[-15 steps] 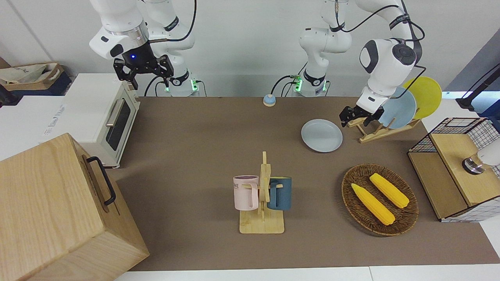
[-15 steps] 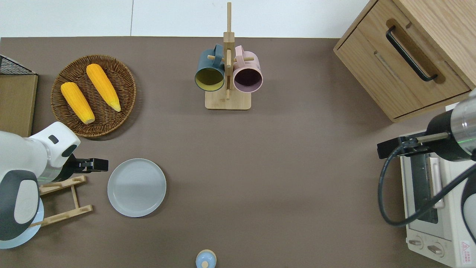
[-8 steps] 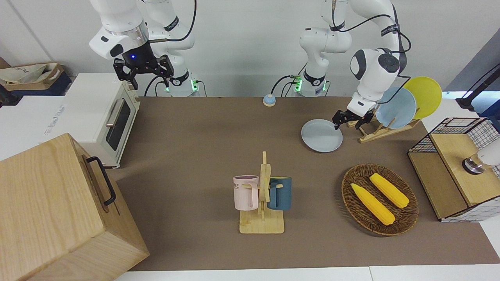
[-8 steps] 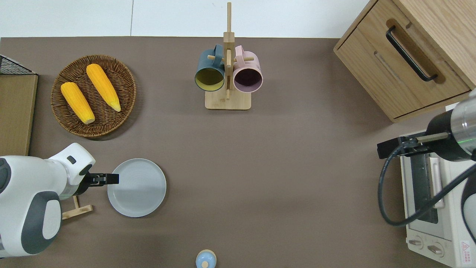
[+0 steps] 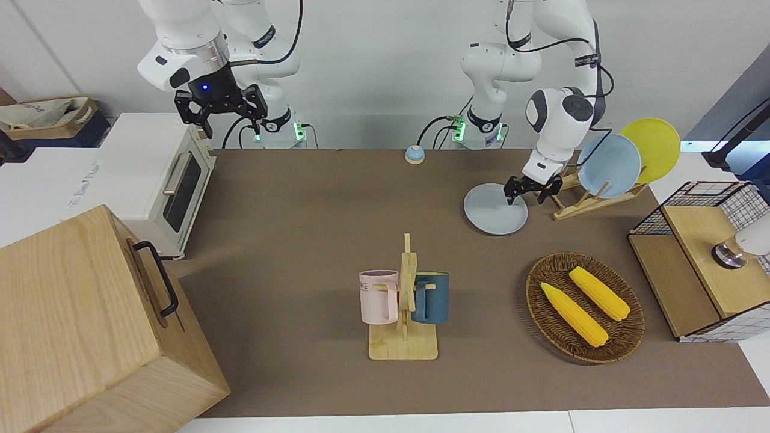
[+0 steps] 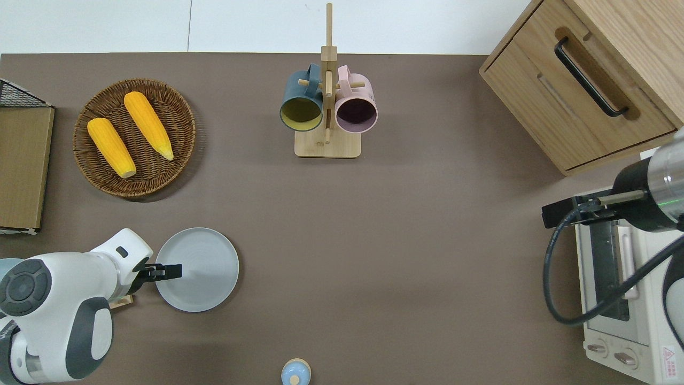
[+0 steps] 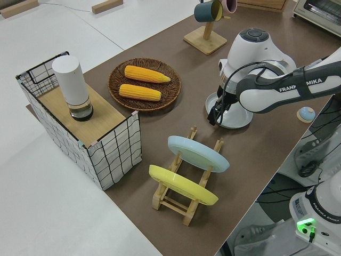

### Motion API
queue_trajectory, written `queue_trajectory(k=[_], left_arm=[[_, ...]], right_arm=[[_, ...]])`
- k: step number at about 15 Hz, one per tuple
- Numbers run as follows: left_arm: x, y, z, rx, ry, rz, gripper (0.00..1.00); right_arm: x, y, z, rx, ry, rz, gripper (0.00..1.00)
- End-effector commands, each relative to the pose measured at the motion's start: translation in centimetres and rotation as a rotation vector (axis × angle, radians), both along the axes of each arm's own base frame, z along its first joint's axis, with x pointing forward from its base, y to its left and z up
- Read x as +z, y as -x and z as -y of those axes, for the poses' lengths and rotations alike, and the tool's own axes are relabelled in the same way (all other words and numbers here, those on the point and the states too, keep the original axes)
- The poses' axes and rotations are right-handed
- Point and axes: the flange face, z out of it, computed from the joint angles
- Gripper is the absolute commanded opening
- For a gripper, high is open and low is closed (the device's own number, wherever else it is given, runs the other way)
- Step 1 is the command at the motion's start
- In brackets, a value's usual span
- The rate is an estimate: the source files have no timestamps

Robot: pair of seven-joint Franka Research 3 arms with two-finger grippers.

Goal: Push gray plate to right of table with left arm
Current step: 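Lower the left gripper onto the gray plate's edge nearest the arm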

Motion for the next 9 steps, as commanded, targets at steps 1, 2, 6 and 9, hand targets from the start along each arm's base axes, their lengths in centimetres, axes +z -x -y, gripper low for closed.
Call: queue_trajectory(k=[1, 2, 6, 9], left_arm=[[-1.5, 0.5, -0.4, -0.03, -0.014, 0.014, 0.99], [-1.9, 0.4, -0.7, -0.039, -0.017, 0.012, 0.99], [-2.5, 0.4, -1.4, -0.049, -0.02, 0.004, 0.83], [-2.8, 0.4, -1.5, -0.046, -0.021, 0.004, 0.33]], right_arm=[[0.3, 0.4, 0.2, -0.002, -0.007, -0.006, 0.983], [0.3, 0.4, 0.2, -0.002, -0.007, -0.006, 0.983], [0.3, 0.4, 0.2, -0.003, -0.008, -0.006, 0.983], [0.3, 0.4, 0.2, -0.004, -0.007, -0.004, 0.983]])
